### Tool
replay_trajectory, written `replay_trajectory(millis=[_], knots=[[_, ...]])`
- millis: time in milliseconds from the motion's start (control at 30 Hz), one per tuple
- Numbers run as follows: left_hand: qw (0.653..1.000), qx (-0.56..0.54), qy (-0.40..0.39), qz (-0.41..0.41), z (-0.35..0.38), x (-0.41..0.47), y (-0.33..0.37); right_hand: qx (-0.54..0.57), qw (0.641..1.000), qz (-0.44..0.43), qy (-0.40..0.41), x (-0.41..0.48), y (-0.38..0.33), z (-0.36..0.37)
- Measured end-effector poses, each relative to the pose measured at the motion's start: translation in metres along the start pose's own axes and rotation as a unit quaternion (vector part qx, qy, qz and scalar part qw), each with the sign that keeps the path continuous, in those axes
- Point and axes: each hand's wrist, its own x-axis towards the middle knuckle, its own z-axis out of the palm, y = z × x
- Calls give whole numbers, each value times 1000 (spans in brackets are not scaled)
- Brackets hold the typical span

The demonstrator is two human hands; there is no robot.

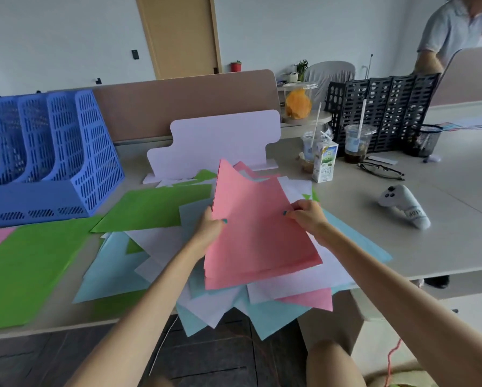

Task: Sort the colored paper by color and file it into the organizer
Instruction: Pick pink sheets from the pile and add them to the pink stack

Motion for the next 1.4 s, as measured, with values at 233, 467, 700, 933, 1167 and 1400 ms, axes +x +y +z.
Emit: replay_trajectory(millis=[233, 467, 700, 933, 1167, 1400], knots=[[999, 20, 17, 21, 29, 6, 1, -45, 994, 38, 95, 27, 22, -44], [997, 80, 2, 18, 36, 12, -2, 41, 989, 119, 75, 57, 23, -64], [996, 78, 8, 30, 39, 7, -1, -163, 985, 56, 22, 74, 28, -64], [995, 97, 12, 25, 41, 6, 0, -266, 963, 33, -32, 88, 32, -62], [994, 108, 20, 17, 42, 5, 0, -267, 961, 53, -50, 96, 28, -64], [993, 113, 20, 12, 40, 7, -1, -232, 972, 29, 5, 99, 31, -61]])
